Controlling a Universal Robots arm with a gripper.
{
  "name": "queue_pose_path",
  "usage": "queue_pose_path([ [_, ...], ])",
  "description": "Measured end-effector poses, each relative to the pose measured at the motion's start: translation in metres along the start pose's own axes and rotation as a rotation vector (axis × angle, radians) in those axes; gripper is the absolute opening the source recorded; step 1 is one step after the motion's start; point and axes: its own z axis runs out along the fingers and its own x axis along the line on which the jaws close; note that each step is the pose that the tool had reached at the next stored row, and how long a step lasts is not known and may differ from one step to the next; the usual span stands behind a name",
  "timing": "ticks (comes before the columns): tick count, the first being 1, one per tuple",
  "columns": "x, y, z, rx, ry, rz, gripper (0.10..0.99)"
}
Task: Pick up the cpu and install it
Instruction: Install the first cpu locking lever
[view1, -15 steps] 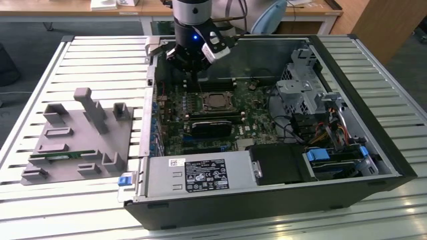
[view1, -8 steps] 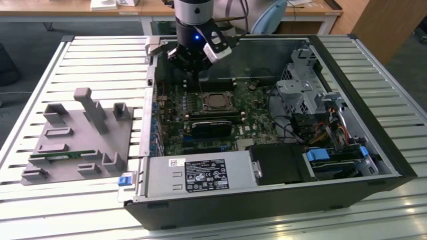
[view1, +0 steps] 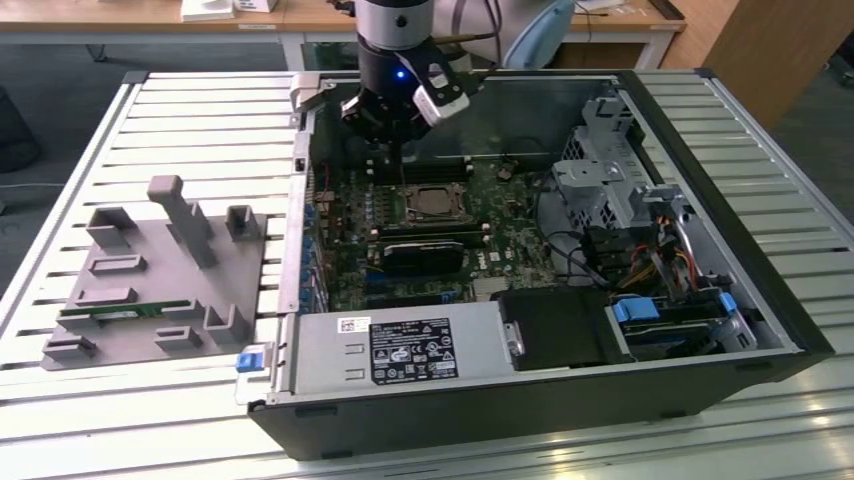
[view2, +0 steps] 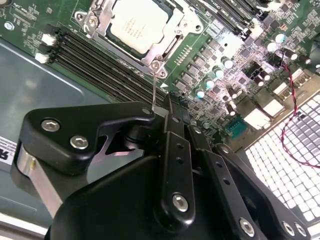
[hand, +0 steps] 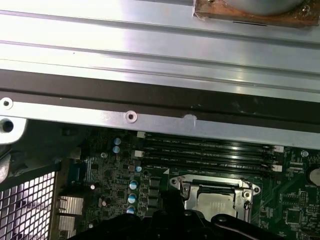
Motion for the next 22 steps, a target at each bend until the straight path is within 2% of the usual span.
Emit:
queue_pose_path([
  [9, -0.0058, -0.0005, 0.0000, 0.000, -0.0001, 0.001, 0.106],
  [18, -0.0159, -0.0013, 0.0011, 0.000, -0.0018, 0.025, 0.106],
  [22, -0.0168, -0.0015, 0.0031, -0.014, -0.0041, 0.046, 0.106],
])
